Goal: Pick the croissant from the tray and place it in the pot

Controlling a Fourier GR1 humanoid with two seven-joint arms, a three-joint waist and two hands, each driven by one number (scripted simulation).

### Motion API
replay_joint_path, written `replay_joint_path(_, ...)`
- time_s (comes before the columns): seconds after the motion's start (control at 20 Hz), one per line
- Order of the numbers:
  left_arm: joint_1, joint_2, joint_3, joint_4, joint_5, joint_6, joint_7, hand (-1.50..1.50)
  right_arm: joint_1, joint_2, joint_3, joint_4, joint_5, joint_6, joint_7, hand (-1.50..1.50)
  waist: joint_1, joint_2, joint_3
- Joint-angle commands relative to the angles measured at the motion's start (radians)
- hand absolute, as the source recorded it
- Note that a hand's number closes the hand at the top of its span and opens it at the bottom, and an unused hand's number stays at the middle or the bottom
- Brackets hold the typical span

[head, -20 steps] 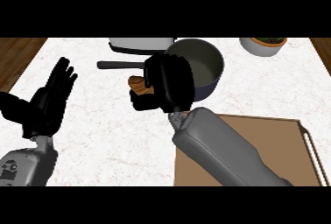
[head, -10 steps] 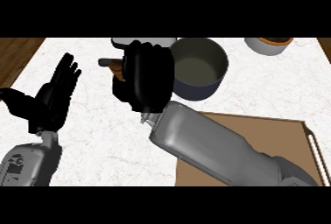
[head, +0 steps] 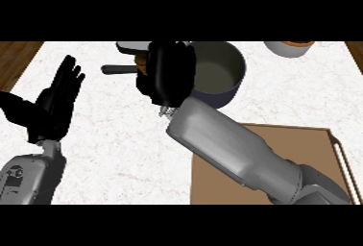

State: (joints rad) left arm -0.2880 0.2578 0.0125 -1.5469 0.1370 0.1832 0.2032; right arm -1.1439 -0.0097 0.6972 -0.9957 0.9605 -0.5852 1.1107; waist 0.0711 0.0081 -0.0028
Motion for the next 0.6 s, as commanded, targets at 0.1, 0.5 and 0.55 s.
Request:
replay_joint_path(0.1,0.024,0.013,0.01,-0.035,0.012,-0.017,0.006,0.0,-0.085,0.009,0.016,0.249,0.082,0.057,0.186,1.5,0.002,0.0,0.0)
replay_joint_path(0.5,0.032,0.011,0.032,-0.022,0.019,-0.027,-0.022,0.0,-0.072,0.009,-0.007,0.414,-0.039,-0.039,0.047,1.5,0.007,0.01,0.001)
replay_joint_path(0.55,-0.004,-0.004,0.015,0.013,0.004,-0.018,-0.019,0.0,0.001,0.009,0.003,0.405,-0.056,-0.122,0.026,1.5,0.003,0.015,0.002)
